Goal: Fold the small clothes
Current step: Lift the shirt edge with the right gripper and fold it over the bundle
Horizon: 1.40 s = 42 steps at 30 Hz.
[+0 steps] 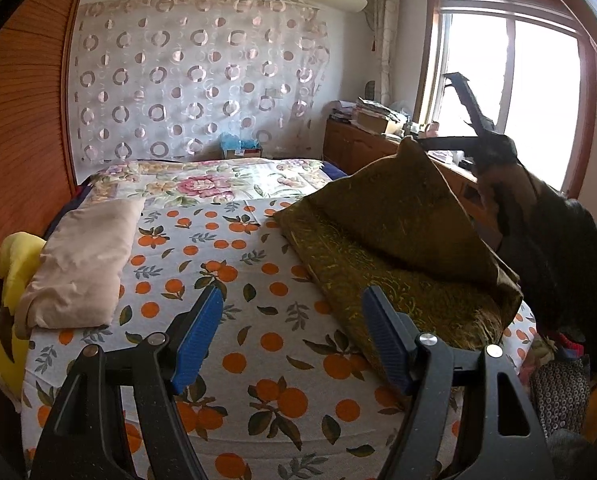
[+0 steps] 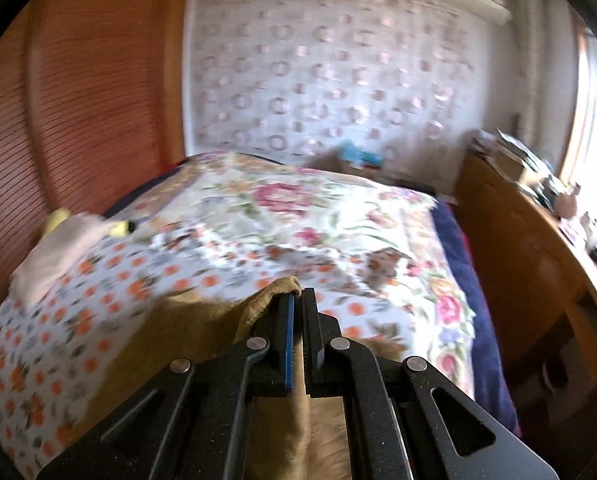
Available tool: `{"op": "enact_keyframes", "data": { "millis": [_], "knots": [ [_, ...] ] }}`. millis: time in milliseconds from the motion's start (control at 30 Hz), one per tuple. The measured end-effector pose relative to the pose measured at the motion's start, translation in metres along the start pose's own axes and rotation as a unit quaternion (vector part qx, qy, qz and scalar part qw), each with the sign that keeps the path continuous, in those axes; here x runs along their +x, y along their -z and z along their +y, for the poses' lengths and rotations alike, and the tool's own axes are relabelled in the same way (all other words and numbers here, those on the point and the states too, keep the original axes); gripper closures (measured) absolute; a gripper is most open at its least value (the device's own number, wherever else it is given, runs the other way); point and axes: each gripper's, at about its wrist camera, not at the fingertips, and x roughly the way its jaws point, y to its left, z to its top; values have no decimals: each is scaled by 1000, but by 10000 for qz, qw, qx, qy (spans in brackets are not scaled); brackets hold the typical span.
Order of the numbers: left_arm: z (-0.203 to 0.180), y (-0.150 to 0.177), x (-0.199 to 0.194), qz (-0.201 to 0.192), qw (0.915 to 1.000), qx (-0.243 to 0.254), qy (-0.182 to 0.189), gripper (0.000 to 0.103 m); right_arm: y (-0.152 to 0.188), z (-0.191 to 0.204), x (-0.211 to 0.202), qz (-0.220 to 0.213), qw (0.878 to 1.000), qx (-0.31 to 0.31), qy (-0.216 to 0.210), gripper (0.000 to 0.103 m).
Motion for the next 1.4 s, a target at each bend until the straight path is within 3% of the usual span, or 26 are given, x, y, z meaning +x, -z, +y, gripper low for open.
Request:
{"op": "enact_keyframes", "data": {
  "millis": [133,200,267,367,733,1067,1300,1333,1367,1400],
  "knots": [
    [-4,1,1,49,10000,41,47,30,0,-16,32,519,9975,292,383,98],
    [-6,2,3,76,9999,65,60,30,4,-21,41,714,9948,376,626,89],
    [-7,1,5,99,9999,69,82,30,9,-24,47,880,9922,433,771,70],
    [-9,1,6,111,9999,74,98,30,13,-27,47,925,9906,523,857,63],
    [-16,0,10,158,9997,153,143,30,11,-23,47,1014,9893,234,1025,63],
    [-21,1,14,198,9995,162,194,30,35,-36,34,1241,9913,350,267,63],
    [-32,5,19,291,9988,278,266,30,37,-53,70,1542,9860,628,-55,63],
    [-32,6,19,296,9988,279,278,30,36,-54,76,1595,9852,623,-98,64],
    [-32,6,20,315,9987,282,293,30,37,-55,82,1660,9843,586,-140,77],
    [-34,8,21,336,9986,290,299,30,36,-54,88,1731,9834,520,-166,82]
  ]
}}
